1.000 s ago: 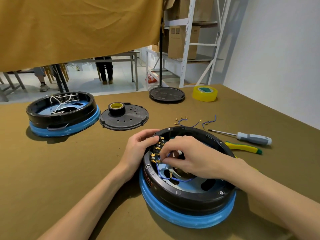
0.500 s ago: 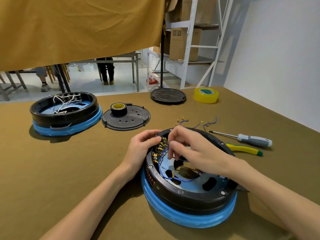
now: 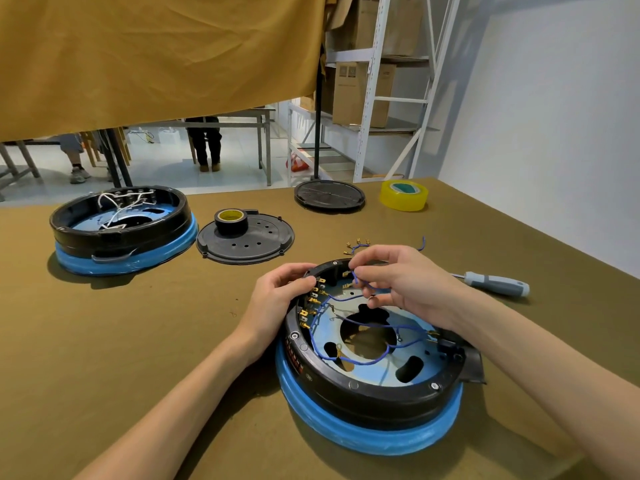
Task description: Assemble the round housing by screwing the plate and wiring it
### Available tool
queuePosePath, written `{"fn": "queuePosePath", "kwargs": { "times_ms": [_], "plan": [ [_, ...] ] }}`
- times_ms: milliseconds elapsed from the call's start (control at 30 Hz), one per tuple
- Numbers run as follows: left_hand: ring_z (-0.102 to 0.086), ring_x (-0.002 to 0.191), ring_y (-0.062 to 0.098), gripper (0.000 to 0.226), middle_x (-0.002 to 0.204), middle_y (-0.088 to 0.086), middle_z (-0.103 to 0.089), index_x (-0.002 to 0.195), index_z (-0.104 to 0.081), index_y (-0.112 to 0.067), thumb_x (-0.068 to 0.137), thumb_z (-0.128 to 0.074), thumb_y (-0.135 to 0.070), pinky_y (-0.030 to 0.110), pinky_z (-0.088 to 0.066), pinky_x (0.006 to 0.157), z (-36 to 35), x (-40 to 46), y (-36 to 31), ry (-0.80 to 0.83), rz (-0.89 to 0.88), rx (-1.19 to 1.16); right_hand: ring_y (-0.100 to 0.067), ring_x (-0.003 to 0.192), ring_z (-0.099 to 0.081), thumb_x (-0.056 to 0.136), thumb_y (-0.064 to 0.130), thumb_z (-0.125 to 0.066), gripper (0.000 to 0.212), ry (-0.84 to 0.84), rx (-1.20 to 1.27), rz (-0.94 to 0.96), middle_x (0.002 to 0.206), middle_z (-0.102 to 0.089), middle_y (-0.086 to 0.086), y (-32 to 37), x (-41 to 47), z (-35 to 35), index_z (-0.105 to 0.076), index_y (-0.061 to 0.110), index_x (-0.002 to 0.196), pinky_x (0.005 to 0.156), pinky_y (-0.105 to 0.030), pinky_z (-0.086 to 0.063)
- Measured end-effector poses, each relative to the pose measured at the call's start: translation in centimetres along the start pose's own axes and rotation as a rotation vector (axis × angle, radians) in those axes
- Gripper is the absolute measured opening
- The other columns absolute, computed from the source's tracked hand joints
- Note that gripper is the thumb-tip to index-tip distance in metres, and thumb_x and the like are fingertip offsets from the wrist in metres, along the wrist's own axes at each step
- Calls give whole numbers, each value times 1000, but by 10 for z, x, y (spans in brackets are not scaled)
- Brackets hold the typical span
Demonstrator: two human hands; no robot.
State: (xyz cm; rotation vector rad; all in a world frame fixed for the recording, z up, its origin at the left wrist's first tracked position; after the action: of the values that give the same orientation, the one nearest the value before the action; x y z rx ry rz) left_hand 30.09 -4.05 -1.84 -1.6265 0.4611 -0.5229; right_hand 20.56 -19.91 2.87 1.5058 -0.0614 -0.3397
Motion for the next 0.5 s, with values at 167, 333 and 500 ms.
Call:
{"fn": "queuePosePath", "kwargs": {
  "times_ms": [167, 333, 500],
  "plan": [
    [-74, 96, 20, 23, 105, 7, -77, 115, -73, -16, 93, -66, -11, 22, -57, 72, -1, 0, 0, -3, 6, 3, -23, 70, -72, 90, -10, -69, 20, 32, -75, -61, 85, -72, -22, -3, 2, -5, -69, -5, 109, 64, -28, -61],
    [-72, 100, 22, 23, 106, 7, -76, 115, -73, -17, 94, -66, -12, 27, -56, 79, 0, 1, -1, -6, 0, 27, -32, 76, -77, 88, -15, -67, 23, 26, -68, -76, 91, -74, -31, -2, 7, -15, -68, -6, 109, 61, -26, -61],
    [-71, 105, 26, 22, 108, 9, -75, 114, -73, -17, 94, -66, -11, 36, -56, 90, 1, 0, -1, -9, -4, 39, -32, 79, -78, 91, -15, -63, 22, 6, -42, -133, 91, -75, -29, -13, 14, -21, -67, -3, 109, 64, -31, -64]
  ]
}}
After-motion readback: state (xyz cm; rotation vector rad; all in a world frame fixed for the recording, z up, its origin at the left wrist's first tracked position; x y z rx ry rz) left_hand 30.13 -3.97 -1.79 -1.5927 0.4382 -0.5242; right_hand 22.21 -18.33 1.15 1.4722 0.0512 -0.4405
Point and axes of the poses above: each hand's wrist, its own x-axis towards the middle knuckle, its own z-axis out of the back of the hand, y = z × x, the point moved 8 cm from there along x, towards the middle knuckle
